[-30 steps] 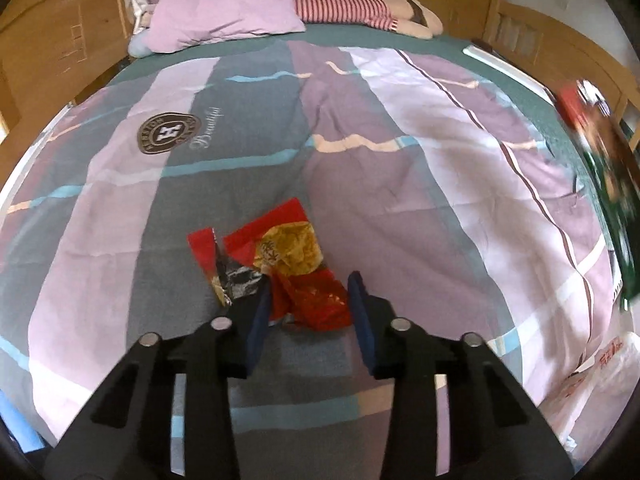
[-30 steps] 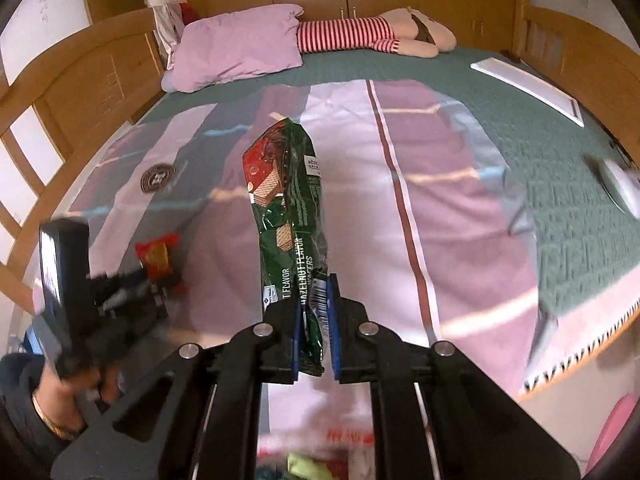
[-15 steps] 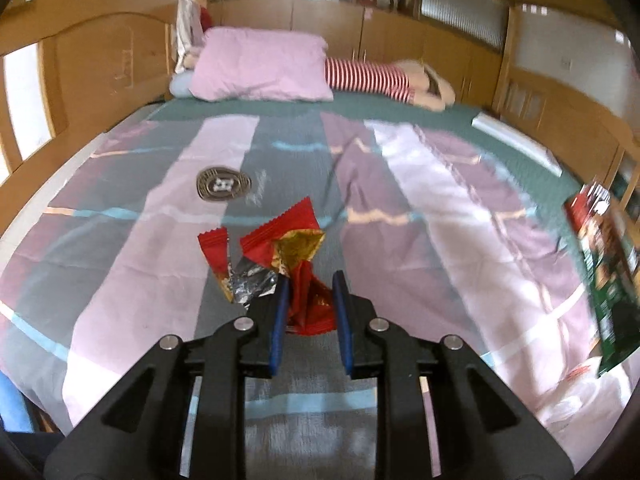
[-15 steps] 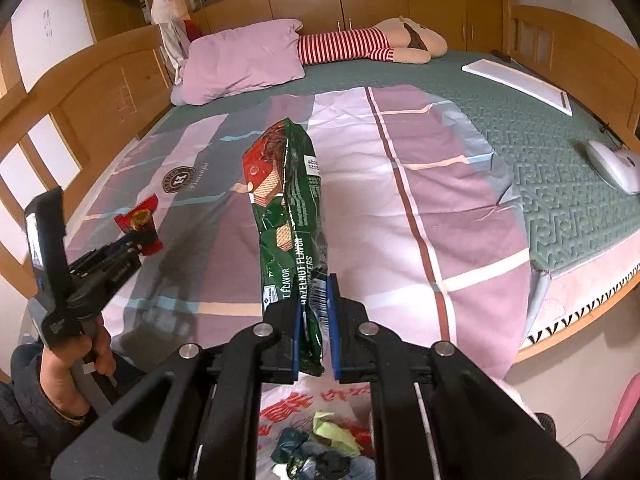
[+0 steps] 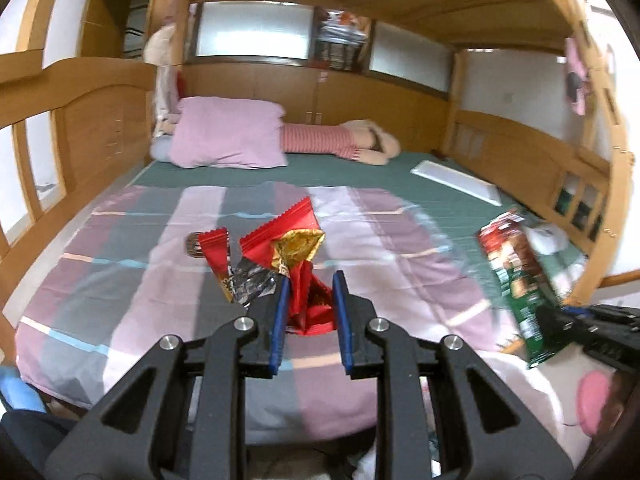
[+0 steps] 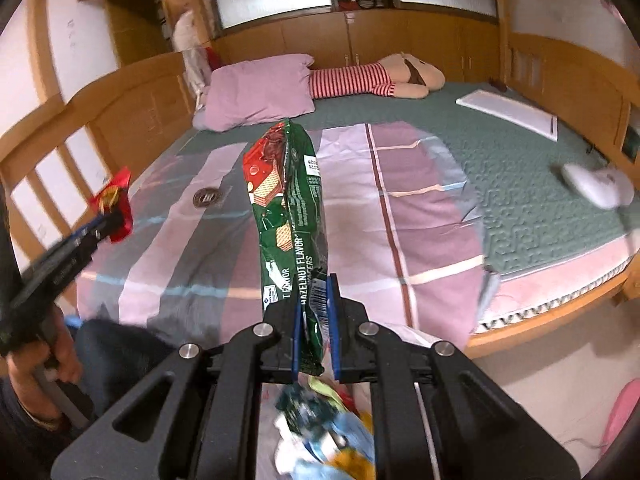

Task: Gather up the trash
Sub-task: 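Carry the red bag and wafer packet over the trash bag and open both tools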

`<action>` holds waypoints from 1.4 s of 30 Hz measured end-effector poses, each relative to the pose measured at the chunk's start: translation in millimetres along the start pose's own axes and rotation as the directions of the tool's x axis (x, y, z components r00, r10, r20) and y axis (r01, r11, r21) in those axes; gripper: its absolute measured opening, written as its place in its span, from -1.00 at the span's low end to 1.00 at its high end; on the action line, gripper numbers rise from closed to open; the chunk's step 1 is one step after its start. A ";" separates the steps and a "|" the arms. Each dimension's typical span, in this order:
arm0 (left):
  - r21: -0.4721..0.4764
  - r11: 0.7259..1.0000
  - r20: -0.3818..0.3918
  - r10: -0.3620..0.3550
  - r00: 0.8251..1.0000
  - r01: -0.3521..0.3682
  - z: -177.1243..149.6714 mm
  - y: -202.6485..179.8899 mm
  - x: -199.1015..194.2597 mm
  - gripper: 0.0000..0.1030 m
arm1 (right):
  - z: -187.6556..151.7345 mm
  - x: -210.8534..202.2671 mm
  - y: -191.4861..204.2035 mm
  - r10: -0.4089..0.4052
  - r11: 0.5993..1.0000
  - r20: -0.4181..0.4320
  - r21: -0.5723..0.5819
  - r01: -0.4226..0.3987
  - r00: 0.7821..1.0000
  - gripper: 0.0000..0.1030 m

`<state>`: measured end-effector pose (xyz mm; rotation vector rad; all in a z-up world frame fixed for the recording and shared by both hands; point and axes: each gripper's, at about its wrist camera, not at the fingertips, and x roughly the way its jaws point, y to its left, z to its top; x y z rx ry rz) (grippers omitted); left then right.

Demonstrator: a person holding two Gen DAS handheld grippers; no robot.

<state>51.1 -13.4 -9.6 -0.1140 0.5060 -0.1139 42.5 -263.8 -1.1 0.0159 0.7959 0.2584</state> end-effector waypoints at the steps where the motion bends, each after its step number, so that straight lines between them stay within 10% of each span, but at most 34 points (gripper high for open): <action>1: 0.003 1.000 -0.003 -0.013 1.000 0.013 -1.3 -4.4 -4.3 -0.57 | -5.2 -3.6 -0.5 0.002 1.000 -0.020 -0.009 -0.002 1.000 -0.77; 11: 0.043 0.969 -0.157 -0.233 0.960 0.242 -23.6 -54.1 -18.0 -0.57 | -70.3 5.1 -20.1 0.023 0.999 -0.274 0.050 -0.010 0.961 -0.61; 16: -0.011 0.942 -0.262 -0.326 0.908 0.335 -42.1 -60.5 -6.7 -0.57 | -60.3 -21.9 -39.1 -0.022 0.992 -0.190 0.115 0.045 0.981 0.09; 20: -0.031 0.909 -0.327 -0.402 0.856 0.415 -55.6 -72.5 2.3 -0.55 | -49.0 -51.0 -49.0 -0.107 0.985 -0.068 0.130 0.115 0.992 0.21; 23: -0.006 0.868 -0.363 -0.464 0.808 0.496 -63.1 -90.2 1.2 -0.25 | -41.0 -70.5 -53.2 -0.148 0.982 0.001 0.116 0.147 0.989 0.34; 29: 0.086 0.842 -0.354 -0.474 0.806 0.533 -68.1 -113.5 -12.2 0.67 | -32.5 -85.5 -56.7 -0.182 0.978 0.070 0.118 0.173 0.981 0.52; 32: 0.055 0.836 -0.352 -0.496 0.794 0.547 -66.5 -112.0 -14.0 0.73 | -30.4 -93.7 -56.4 -0.189 0.976 0.117 0.128 0.174 0.975 0.60; 34: 0.048 0.863 -0.342 -0.460 0.820 0.504 -62.7 -106.8 -15.6 0.75 | -30.0 -99.3 -54.8 -0.206 0.971 0.140 0.148 0.186 0.968 0.69; 37: 0.094 0.959 -0.257 -0.237 0.937 0.268 -45.6 -93.5 -23.5 0.83 | -31.9 -108.6 -46.1 -0.269 0.955 0.194 0.184 0.235 0.943 0.87; 42: 0.108 0.994 -0.111 -0.011 0.994 0.024 -16.8 -74.3 -51.9 0.93 | -34.0 -101.9 -7.4 -0.268 0.963 0.235 0.096 0.252 0.934 0.91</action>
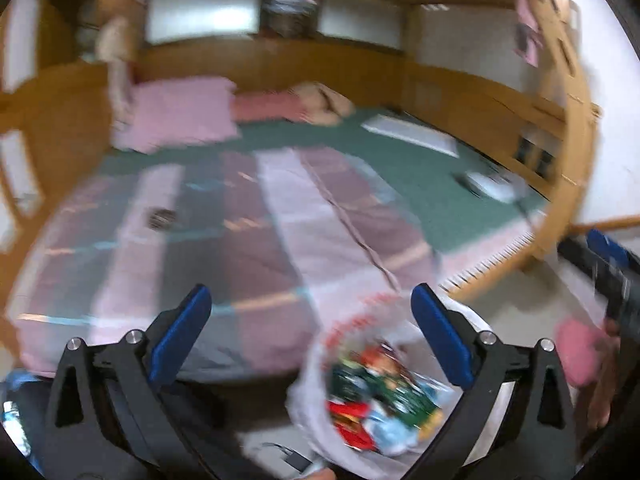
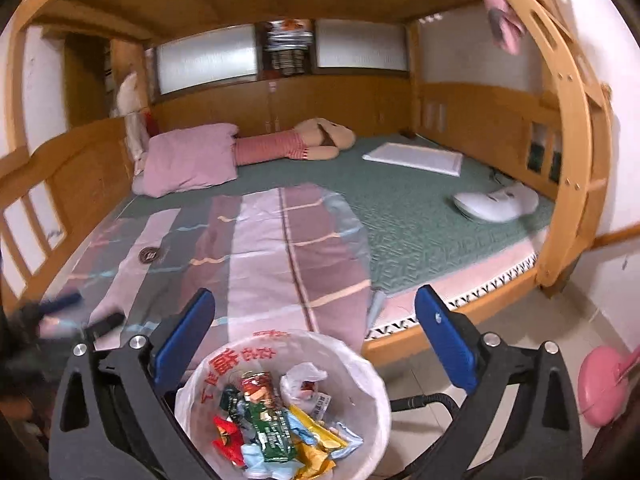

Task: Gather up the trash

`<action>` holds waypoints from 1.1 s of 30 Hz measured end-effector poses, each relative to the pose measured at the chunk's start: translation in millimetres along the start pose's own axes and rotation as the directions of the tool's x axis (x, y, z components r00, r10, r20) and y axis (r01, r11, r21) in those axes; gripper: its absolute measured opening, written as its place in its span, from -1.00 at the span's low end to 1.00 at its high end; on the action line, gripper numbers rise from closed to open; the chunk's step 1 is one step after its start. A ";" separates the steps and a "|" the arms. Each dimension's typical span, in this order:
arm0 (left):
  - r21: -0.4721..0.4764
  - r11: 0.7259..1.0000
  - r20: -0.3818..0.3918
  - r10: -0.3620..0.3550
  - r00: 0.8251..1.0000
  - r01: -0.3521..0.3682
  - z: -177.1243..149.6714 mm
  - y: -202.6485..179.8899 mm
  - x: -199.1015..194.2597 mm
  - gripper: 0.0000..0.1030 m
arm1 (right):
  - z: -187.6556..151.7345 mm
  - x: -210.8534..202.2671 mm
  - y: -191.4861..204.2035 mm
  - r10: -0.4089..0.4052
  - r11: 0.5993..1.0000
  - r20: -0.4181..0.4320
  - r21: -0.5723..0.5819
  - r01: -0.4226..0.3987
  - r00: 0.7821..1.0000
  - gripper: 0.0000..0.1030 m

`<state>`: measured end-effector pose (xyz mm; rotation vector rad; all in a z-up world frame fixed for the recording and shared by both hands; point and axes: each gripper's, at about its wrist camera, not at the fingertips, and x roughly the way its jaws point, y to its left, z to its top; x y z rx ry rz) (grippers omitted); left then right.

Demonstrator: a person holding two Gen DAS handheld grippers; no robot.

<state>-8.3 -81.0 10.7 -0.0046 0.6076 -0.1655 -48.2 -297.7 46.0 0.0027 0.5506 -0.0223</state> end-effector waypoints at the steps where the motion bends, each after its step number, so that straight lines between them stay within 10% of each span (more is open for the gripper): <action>1: 0.001 1.000 0.008 0.029 1.000 -0.029 2.0 1.8 -3.6 0.93 | -0.3 -0.9 4.9 0.008 1.000 -0.003 -0.019 -0.008 1.000 0.92; 8: -0.005 0.992 0.086 0.123 0.989 -0.123 10.6 9.6 -34.4 0.93 | -1.5 -2.2 29.9 0.030 0.996 0.009 -0.078 -0.029 1.000 0.93; 33: 0.015 0.992 0.108 0.122 0.987 -0.125 9.9 6.8 -49.3 0.93 | 0.8 -2.4 21.7 0.014 0.999 0.014 -0.031 -0.014 1.000 0.93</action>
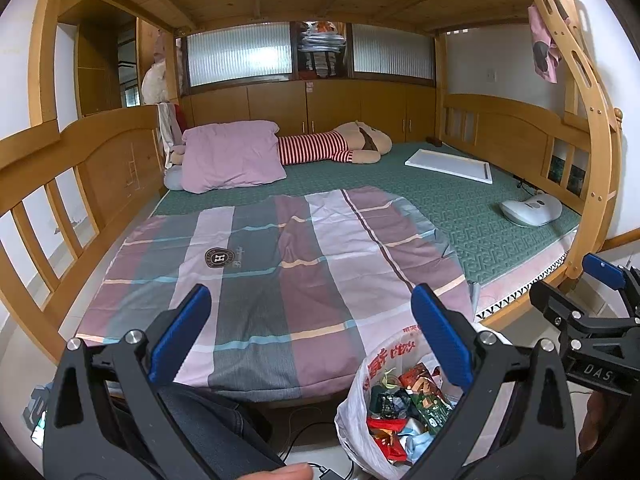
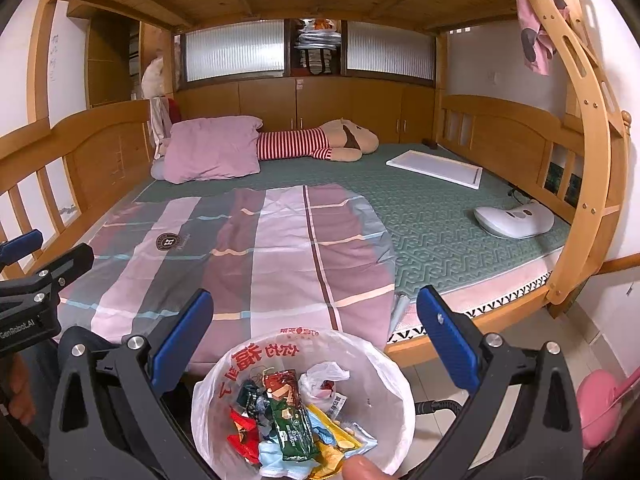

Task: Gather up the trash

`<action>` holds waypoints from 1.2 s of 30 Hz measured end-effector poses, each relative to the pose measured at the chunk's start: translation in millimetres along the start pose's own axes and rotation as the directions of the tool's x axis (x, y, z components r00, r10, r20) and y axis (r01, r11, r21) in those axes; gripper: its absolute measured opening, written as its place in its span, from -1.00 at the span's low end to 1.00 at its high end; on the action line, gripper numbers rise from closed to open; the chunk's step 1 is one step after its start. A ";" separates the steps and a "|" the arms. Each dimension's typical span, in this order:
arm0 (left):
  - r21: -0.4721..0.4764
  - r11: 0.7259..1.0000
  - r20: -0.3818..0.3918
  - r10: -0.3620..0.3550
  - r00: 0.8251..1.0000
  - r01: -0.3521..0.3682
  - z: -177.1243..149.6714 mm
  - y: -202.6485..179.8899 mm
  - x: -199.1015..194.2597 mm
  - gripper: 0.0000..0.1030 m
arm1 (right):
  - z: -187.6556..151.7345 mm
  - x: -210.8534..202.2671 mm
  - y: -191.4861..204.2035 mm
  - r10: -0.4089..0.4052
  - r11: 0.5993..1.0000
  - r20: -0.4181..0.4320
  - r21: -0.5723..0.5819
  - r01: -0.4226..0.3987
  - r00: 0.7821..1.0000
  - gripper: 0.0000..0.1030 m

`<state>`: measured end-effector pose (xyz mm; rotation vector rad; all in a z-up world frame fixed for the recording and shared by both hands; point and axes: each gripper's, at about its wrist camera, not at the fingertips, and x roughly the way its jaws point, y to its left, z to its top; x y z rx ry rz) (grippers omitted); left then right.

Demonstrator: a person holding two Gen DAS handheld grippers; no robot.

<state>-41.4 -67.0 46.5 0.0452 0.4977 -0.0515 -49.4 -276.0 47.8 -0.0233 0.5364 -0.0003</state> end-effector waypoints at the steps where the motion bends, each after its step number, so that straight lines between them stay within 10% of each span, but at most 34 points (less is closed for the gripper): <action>1: 0.001 1.000 -0.001 -0.001 1.000 0.001 -0.1 0.4 0.2 0.93 | -0.2 0.3 0.0 0.000 1.000 0.000 0.000 0.000 1.000 0.93; 36: -0.022 1.000 -0.037 -0.017 0.999 0.017 -4.7 9.7 7.2 0.93 | -0.4 7.9 0.4 -0.020 1.000 -0.012 0.001 0.020 1.000 0.93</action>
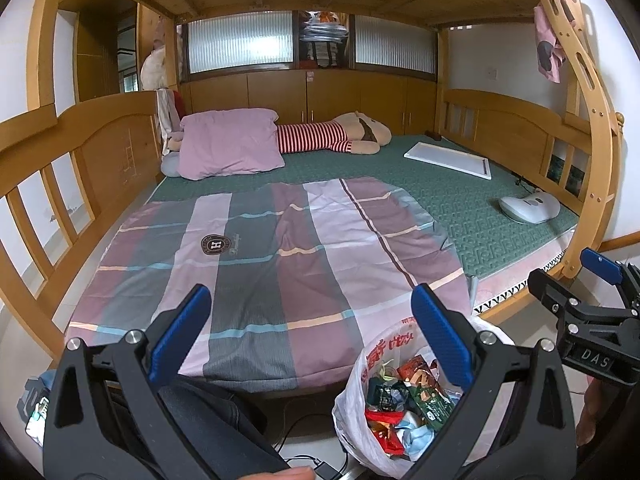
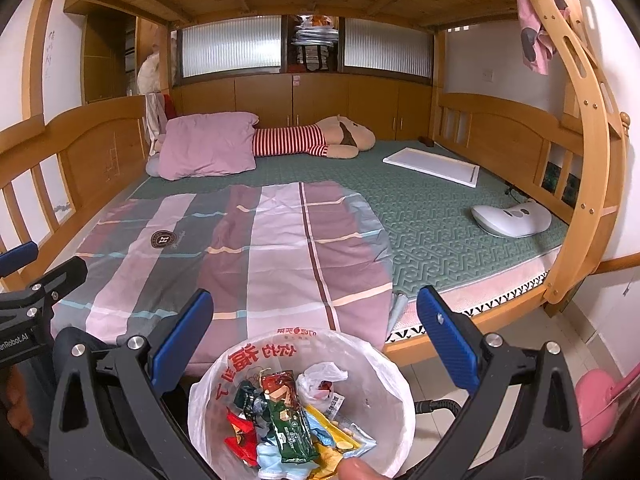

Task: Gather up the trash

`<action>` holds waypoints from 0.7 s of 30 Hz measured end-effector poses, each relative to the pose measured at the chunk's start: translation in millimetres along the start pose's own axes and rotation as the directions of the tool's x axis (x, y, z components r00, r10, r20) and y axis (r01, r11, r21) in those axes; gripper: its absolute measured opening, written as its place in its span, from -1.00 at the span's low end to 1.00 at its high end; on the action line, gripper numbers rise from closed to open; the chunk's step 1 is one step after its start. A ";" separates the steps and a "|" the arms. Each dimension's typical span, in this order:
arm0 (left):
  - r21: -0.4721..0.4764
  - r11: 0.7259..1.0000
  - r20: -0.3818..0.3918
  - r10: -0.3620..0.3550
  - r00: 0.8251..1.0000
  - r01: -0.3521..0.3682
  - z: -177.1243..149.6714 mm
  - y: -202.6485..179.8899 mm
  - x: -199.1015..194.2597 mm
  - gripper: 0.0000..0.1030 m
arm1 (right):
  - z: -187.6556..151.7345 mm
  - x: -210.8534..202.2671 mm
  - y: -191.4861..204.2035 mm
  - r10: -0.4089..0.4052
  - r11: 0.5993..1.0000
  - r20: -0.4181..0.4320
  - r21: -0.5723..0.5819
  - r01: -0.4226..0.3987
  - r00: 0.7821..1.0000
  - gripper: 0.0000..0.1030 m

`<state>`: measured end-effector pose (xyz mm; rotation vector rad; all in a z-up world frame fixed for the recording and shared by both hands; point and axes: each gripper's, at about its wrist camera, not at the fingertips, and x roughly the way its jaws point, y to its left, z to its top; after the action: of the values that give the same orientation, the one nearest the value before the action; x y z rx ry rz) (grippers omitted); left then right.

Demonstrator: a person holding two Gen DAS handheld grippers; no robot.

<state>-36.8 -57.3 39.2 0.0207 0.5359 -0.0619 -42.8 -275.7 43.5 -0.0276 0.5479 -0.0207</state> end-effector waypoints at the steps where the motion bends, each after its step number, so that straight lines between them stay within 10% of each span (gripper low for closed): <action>1: 0.000 1.000 -0.001 0.000 1.000 0.000 -0.3 0.0 0.2 0.93 | 0.6 0.5 0.1 0.001 1.000 -0.001 0.001 -0.001 1.000 0.93; 21: -0.004 1.000 -0.018 0.000 1.000 0.000 -2.9 1.6 4.6 0.93 | -1.3 1.7 -3.5 -0.010 1.000 -0.008 -0.001 0.010 1.000 0.93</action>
<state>-34.3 -55.9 34.3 0.0170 0.5543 -0.0610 -42.0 -279.3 41.6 -0.0311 0.5555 -0.0303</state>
